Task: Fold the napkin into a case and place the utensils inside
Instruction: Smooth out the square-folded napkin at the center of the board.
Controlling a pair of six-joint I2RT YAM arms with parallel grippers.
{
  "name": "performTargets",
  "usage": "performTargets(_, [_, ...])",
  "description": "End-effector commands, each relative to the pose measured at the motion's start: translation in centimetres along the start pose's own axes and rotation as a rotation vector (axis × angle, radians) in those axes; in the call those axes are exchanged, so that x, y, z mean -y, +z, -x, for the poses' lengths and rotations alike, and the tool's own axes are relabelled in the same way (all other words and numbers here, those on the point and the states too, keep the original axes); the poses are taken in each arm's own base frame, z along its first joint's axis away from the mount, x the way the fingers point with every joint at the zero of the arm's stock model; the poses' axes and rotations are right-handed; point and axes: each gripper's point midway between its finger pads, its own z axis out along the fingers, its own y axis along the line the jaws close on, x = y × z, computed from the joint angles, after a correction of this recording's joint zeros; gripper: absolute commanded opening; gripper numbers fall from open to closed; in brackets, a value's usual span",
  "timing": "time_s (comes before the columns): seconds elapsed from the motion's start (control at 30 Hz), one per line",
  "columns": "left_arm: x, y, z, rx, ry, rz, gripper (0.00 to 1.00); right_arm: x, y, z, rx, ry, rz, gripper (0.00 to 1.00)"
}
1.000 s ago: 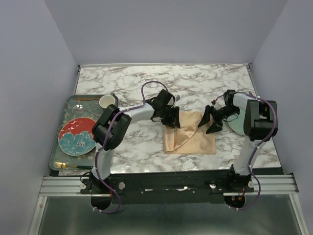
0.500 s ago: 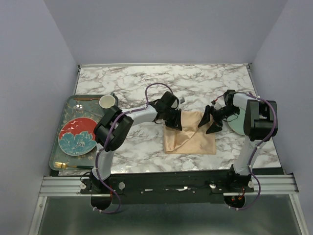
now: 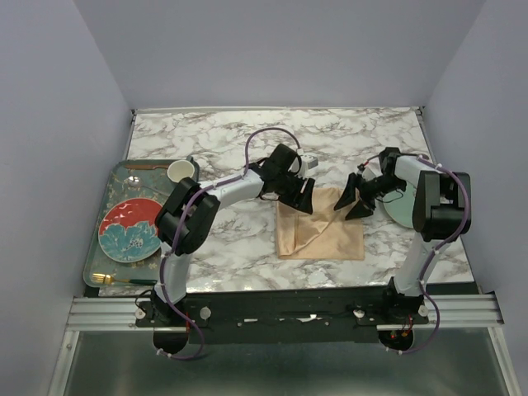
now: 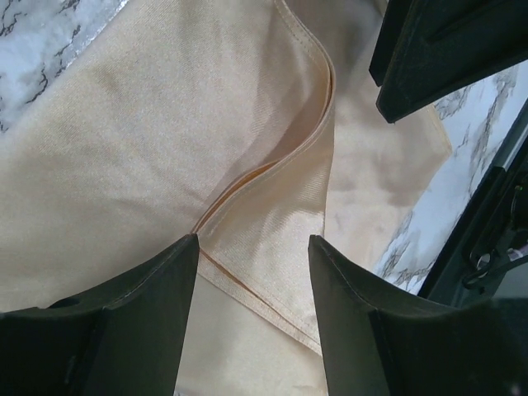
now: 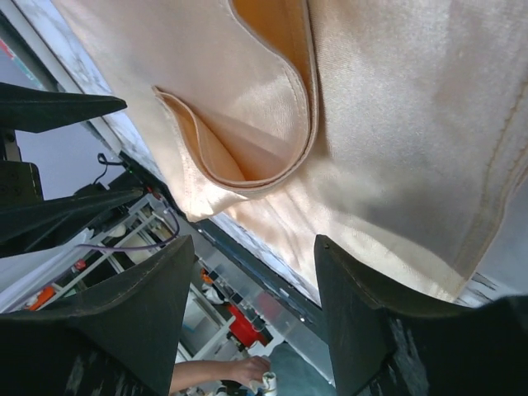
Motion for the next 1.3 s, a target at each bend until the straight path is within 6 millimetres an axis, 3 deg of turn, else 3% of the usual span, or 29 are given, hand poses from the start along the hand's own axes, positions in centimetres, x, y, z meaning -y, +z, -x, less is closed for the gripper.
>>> performTargets(0.0, [1.6, -1.9, 1.6, 0.023, 0.121, -0.048, 0.65, -1.7, -1.2, 1.9, 0.073, -0.032, 0.037, 0.66])
performTargets(0.17, [2.1, -2.9, 2.2, 0.039, 0.129, -0.05, 0.65, 0.1, -0.8, 3.1, 0.096, -0.005, -0.054, 0.63])
performTargets(0.3, [2.5, -4.3, 3.0, 0.067, 0.166, -0.043, 0.65, 0.3, -0.5, 4.2, 0.124, 0.002, -0.058, 0.59])
performTargets(0.57, [0.9, -6.6, 2.3, 0.098, 0.097, 0.008, 0.65, 1.0, 0.1, 5.6, 0.123, 0.022, -0.071, 0.53])
performTargets(1.27, [-0.2, -6.9, 2.9, 0.115, 0.044, 0.028, 0.65, 1.7, 1.6, 5.4, 0.106, 0.044, -0.099, 0.44])
